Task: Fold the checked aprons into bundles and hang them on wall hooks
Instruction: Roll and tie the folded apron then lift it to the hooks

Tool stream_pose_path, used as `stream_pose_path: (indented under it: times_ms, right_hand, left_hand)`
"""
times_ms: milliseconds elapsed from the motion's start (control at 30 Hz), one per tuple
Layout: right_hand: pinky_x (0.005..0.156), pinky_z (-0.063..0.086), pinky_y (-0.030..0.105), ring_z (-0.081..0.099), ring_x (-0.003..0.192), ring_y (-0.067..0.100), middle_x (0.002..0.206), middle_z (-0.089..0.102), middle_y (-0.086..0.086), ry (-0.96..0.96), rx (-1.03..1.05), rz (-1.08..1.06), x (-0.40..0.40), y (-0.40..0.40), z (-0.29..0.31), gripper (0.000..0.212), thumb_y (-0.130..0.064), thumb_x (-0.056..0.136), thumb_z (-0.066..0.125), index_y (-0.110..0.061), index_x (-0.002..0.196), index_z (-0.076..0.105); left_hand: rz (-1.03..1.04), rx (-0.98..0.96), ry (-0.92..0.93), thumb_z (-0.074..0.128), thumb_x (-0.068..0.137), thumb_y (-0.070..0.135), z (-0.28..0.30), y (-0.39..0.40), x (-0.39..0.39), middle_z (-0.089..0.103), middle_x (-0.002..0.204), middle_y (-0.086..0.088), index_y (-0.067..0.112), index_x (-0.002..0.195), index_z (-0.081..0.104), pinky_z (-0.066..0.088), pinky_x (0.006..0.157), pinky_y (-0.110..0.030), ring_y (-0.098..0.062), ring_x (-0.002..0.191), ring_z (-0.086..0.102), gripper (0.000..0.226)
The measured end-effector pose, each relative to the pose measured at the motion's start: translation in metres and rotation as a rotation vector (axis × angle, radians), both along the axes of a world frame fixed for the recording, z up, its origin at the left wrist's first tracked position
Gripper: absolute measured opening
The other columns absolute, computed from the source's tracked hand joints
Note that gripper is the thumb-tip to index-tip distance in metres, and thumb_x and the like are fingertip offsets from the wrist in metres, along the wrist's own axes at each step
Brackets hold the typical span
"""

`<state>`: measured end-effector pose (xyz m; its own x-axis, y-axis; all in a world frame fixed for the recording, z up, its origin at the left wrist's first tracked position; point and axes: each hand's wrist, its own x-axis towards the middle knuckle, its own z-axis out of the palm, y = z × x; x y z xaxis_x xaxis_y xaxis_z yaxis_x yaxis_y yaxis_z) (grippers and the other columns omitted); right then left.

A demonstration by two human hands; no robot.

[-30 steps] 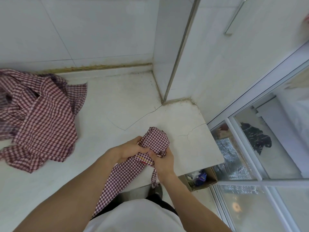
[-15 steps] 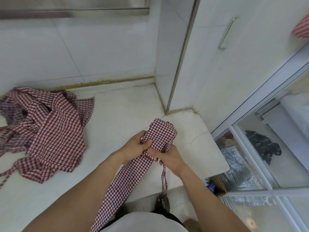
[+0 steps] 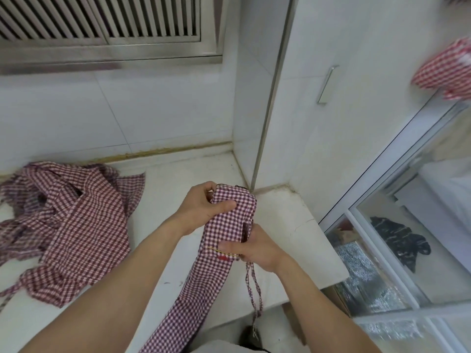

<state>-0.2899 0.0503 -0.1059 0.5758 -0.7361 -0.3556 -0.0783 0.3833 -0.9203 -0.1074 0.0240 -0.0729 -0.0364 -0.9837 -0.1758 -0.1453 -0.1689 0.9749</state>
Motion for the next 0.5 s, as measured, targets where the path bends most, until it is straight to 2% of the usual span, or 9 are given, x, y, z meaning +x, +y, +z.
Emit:
stream_pose_path:
  times_ms: [133,267,333,400,433,500]
  right_hand:
    - [0.102,0.051,0.041,0.066,0.114,0.02,0.119,0.071,0.004,0.0,-0.078,-0.003,0.006,-0.003,0.007,0.051,-0.012,0.076,0.085,-0.015,0.123,0.065]
    - [0.1,0.052,0.043,0.068,0.11,0.019,0.116,0.072,0.003,0.012,-0.111,-0.086,0.009,-0.007,0.012,0.042,-0.022,0.08,0.083,-0.017,0.119,0.067]
    - [0.097,0.054,0.041,0.069,0.107,0.021,0.114,0.073,0.006,-0.01,-0.122,-0.097,0.01,-0.007,0.013,0.036,-0.019,0.083,0.08,-0.011,0.117,0.069]
    - [0.094,0.056,0.037,0.07,0.106,0.022,0.112,0.073,0.007,-0.039,-0.15,-0.159,0.011,-0.006,0.013,0.033,-0.015,0.085,0.078,-0.007,0.116,0.069]
    - [0.091,0.057,0.036,0.07,0.105,0.023,0.111,0.074,0.007,-0.057,-0.169,-0.213,0.01,-0.007,0.014,0.031,-0.013,0.086,0.077,-0.007,0.115,0.07]
    - [0.087,0.058,0.036,0.071,0.102,0.024,0.108,0.075,0.007,-0.076,-0.201,-0.321,0.008,-0.011,0.015,0.025,-0.012,0.087,0.075,-0.006,0.111,0.071]
  left_hand:
    - [0.001,-0.081,0.03,0.08,0.075,0.028,0.008,-0.006,-0.007,0.074,0.1,0.001,0.019,0.101,0.067,0.057,0.078,-0.028,-0.014,0.091,0.071,0.03]
    - [0.026,-0.107,0.064,0.072,0.082,0.034,0.012,-0.006,-0.01,0.073,0.105,0.006,0.025,0.106,0.066,0.057,0.078,-0.022,-0.012,0.096,0.07,0.027]
    - [0.008,-0.027,0.111,0.07,0.083,0.043,0.01,-0.005,-0.008,0.073,0.11,0.004,0.025,0.112,0.065,0.058,0.088,-0.03,-0.015,0.102,0.07,0.034]
    - [-0.05,0.151,0.23,0.075,0.078,0.05,0.006,-0.005,-0.001,0.071,0.118,-0.002,0.02,0.123,0.06,0.055,0.096,-0.04,-0.02,0.109,0.068,0.056]
    - [-0.104,0.24,0.268,0.077,0.076,0.048,0.004,-0.004,0.004,0.07,0.121,-0.005,0.017,0.127,0.058,0.053,0.1,-0.043,-0.023,0.112,0.067,0.063]
    - [-0.257,0.345,0.215,0.078,0.08,0.043,-0.004,0.001,0.012,0.069,0.124,-0.008,0.011,0.13,0.058,0.049,0.104,-0.043,-0.024,0.115,0.065,0.063]
